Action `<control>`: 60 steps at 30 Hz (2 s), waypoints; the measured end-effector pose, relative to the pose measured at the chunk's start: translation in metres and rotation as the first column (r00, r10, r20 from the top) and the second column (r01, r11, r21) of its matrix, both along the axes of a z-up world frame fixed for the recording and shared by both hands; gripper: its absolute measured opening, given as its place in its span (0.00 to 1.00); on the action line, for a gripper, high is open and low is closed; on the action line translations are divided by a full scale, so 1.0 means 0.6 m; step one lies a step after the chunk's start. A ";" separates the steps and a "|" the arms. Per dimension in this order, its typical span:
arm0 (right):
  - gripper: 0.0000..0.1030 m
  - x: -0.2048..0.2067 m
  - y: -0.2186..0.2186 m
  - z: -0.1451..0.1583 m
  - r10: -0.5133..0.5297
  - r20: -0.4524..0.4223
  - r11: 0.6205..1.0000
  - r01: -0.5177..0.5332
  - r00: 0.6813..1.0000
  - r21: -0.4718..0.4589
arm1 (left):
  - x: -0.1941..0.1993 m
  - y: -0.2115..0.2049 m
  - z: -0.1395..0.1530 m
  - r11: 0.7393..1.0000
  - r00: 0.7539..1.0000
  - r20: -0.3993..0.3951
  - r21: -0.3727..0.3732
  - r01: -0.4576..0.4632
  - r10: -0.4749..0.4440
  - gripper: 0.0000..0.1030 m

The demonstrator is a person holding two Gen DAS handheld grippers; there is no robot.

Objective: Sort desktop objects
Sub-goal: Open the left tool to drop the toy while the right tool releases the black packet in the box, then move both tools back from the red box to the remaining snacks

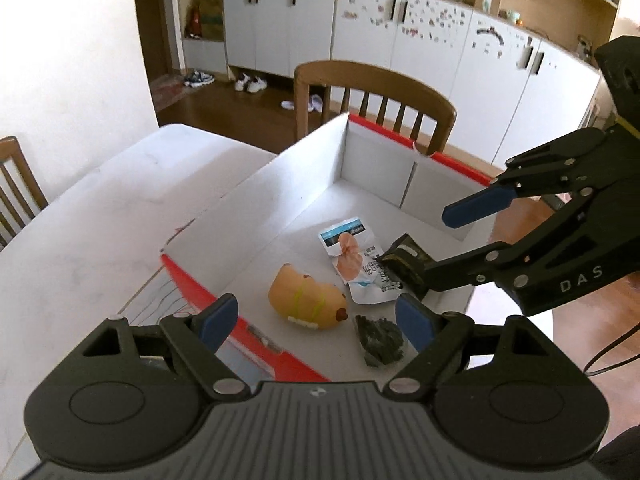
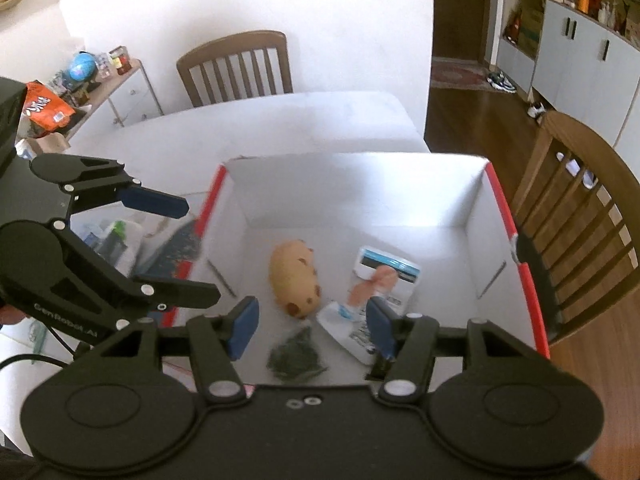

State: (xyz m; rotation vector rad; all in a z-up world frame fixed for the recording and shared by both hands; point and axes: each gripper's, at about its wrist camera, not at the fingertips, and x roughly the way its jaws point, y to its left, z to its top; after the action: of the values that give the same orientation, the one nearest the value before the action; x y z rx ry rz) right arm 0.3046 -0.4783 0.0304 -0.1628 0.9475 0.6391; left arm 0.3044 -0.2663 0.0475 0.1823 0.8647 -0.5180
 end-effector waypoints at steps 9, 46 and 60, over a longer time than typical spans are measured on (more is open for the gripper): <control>0.59 -0.050 0.056 0.033 0.035 0.028 0.999 -0.036 0.999 0.028 | -0.069 0.054 0.029 0.999 0.999 0.043 -0.039 -0.017 0.018 0.83; 0.82 -0.273 0.358 0.022 0.242 0.048 0.967 -0.244 0.969 0.067 | -0.431 0.423 -0.050 0.960 0.963 0.011 -0.081 -0.267 0.269 0.99; 0.82 -0.313 0.409 -0.028 0.276 -0.005 0.961 -0.276 0.961 0.033 | -0.436 0.465 -0.114 0.931 0.933 -0.038 -0.068 -0.359 0.357 0.99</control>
State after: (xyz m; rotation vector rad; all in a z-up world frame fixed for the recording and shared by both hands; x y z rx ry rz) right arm 0.1168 -0.2329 0.0135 -0.2662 0.9311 0.9127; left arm 0.0427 0.0124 -0.0206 -0.0522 0.8779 -0.2090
